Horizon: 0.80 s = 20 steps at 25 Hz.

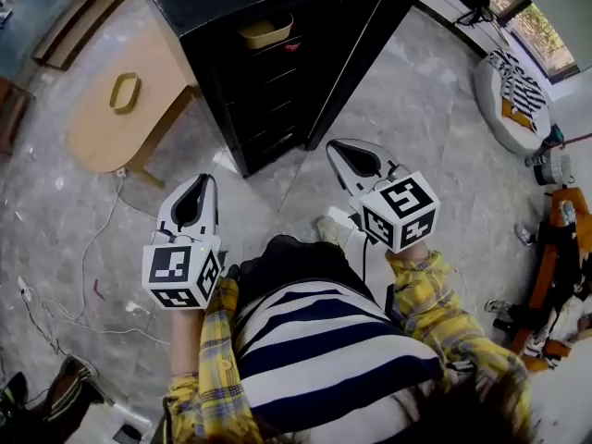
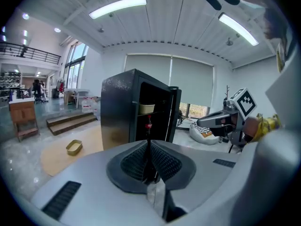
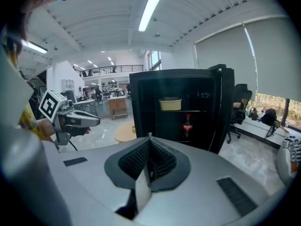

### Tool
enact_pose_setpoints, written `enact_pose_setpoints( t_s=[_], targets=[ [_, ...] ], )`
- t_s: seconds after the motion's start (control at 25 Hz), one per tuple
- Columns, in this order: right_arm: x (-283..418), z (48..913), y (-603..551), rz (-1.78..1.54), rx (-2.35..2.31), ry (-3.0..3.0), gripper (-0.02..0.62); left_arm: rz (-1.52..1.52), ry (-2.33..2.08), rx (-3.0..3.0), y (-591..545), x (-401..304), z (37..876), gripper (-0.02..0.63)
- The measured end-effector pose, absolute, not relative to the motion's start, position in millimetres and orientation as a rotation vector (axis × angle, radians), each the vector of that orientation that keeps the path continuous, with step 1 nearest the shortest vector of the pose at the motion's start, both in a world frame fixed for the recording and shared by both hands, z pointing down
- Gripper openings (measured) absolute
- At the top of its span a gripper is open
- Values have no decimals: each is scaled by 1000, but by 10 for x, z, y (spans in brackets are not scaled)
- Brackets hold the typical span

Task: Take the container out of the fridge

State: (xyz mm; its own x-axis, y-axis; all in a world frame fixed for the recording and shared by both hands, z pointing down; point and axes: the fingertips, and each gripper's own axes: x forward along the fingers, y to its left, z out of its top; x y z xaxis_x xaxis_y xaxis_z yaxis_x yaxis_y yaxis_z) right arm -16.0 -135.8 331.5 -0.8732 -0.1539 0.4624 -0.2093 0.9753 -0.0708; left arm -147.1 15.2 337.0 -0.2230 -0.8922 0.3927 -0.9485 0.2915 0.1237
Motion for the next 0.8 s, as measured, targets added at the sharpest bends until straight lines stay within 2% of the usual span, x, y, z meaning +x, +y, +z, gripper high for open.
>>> enact_pose_setpoints(
  t_s=[0.4, 0.8],
  targets=[
    [-275, 3126, -1488, -2, -180, -2696, 31, 87, -2329, 1417, 8, -1221, 3297, 34],
    [-361, 3077, -1712, -204, -413, -2686, 32, 45, -2432, 1255, -113, -951, 3288, 34]
  ],
)
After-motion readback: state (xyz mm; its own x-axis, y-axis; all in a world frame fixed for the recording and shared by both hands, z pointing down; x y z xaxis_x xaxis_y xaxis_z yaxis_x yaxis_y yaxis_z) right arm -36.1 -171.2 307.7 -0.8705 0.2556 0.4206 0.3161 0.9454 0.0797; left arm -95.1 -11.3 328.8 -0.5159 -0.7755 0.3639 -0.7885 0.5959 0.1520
